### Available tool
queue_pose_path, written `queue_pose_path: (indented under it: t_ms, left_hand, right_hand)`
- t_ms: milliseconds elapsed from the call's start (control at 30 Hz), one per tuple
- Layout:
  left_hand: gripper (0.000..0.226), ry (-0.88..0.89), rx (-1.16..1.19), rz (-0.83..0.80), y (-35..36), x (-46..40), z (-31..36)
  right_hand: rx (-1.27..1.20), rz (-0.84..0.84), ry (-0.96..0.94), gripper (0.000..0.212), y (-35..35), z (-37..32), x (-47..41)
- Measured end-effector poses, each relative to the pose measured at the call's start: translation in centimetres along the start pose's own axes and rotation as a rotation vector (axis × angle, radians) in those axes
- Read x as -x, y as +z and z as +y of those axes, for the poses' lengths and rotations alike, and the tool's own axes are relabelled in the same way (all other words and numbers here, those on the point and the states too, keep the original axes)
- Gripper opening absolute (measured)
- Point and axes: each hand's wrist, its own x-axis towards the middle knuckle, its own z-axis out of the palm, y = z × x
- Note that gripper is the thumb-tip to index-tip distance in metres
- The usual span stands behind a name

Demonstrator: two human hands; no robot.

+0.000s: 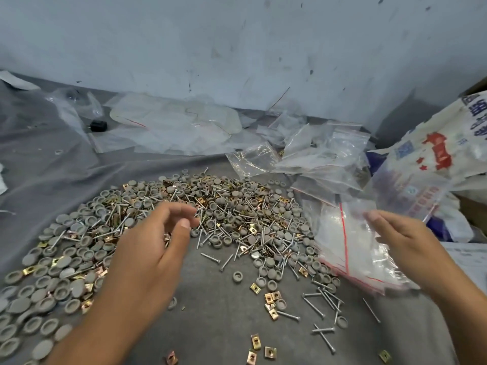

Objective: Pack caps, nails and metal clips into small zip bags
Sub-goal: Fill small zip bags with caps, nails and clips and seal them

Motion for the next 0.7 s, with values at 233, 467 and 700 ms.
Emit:
queue_pose_path:
  t_ms: [233,467,700]
  left_hand:
    - [0.043,-0.034,0.223,-0.303,1.1,0.9,1.5]
    - [0.011,-0.089,0.209,-0.059,0.2,-0.1,0.3]
    - [0.032,-0.004,-0.186,0.062,0.4,0.6,0.4]
  right_hand:
    - [-0.251,-0.299,-0.285,0.043,9.4,-10.5,1.8]
    - [-0.515,-0.264,-0.252,0.016,14.9,-12.8,3.6]
    - [-0.626,-0.3,-0.214,0.031,16.6,-12.6,5.5]
